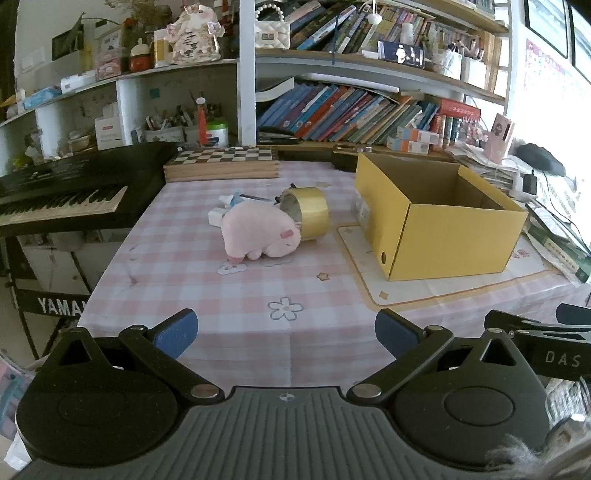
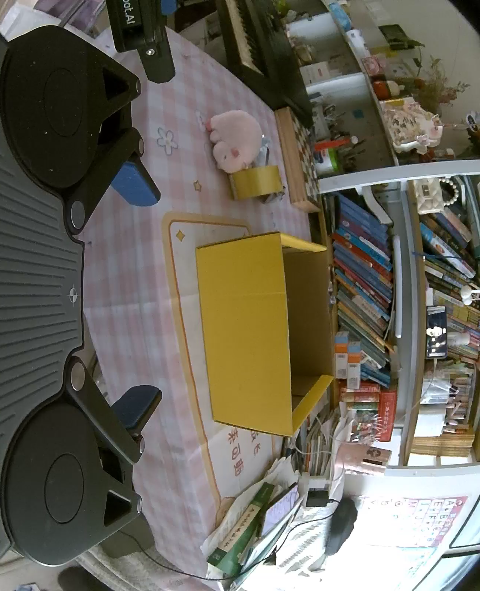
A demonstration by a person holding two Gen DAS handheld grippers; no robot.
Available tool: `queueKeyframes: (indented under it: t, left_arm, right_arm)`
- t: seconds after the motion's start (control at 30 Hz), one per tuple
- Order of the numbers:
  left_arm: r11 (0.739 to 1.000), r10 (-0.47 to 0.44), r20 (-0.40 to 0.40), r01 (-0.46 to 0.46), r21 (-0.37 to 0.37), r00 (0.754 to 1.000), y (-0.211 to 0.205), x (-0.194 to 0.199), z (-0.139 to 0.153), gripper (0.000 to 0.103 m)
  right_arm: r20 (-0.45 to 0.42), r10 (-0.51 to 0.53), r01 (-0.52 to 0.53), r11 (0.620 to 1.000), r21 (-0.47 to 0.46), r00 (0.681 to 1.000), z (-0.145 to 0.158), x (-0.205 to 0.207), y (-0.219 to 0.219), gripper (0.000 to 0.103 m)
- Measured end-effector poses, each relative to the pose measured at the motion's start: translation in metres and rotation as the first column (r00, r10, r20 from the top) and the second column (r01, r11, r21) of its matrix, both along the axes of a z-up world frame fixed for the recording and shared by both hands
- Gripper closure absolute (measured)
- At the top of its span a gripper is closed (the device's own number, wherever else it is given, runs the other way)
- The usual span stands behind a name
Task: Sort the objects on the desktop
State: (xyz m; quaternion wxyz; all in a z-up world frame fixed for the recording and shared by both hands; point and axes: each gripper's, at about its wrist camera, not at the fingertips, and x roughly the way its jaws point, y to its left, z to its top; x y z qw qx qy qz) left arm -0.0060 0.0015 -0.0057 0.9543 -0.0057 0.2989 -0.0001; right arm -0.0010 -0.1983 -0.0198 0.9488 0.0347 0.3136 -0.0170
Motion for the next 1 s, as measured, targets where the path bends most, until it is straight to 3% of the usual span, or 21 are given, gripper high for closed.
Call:
queueKeyframes:
  t: [1.0]
  left_arm:
    - [1.0,-0.009,0.009,0.009,0.002,1.0,-0.009,-0.0051,0.0046,0.0]
  right_arm:
    - [-0.001,0.019,-0.019,1.0,-0.013,1.0,0.0028,-0.0045,0.0029,0.0]
